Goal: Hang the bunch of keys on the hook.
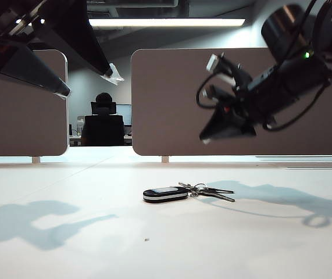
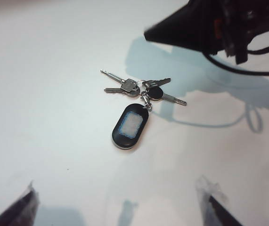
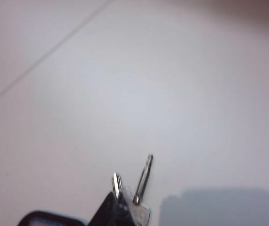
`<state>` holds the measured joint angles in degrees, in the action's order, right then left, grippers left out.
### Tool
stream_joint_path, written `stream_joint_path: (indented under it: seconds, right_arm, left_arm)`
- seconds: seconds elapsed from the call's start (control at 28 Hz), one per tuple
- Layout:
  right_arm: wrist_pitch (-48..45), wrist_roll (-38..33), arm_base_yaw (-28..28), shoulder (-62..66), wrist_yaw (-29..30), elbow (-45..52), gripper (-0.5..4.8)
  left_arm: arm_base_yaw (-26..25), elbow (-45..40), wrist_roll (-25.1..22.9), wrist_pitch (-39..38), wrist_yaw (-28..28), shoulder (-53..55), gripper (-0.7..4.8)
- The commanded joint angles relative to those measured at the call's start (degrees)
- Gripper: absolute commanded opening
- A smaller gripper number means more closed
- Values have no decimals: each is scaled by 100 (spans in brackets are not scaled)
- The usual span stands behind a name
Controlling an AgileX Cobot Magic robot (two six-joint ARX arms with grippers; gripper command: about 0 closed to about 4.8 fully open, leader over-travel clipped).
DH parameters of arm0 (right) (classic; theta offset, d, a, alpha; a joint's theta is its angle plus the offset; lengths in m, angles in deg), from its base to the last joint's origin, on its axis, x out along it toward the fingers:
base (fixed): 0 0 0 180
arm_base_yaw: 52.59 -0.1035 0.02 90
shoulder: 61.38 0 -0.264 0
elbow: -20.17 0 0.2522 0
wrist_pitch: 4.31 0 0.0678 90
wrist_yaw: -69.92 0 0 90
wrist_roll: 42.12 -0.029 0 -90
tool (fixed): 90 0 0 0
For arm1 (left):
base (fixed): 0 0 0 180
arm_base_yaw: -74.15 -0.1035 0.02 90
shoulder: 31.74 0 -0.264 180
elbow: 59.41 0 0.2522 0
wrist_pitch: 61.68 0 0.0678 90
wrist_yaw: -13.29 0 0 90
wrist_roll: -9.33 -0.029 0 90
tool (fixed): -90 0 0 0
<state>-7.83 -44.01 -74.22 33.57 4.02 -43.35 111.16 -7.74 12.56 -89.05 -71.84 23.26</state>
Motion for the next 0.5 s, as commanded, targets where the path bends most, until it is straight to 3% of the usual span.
stream_joint_path:
  seconds: [0.04,0.07,0.21,0.5]
  right_arm:
    - [-74,66,0,-22,0,-15,-2]
    - [-52,87,0,-9,0,-15,17]
    - [76,538,-17,50,2,-13,224]
    - [334,1333,-26,289,-127,-15,226]
  left_arm:
    - [2,20,-24,33,-17,-13,479]
    - [2,20,-24,31,-17,-13,479]
    - [2,20,-22,28,-15,-13,479]
    - [2,20,-24,31,-17,-11,479]
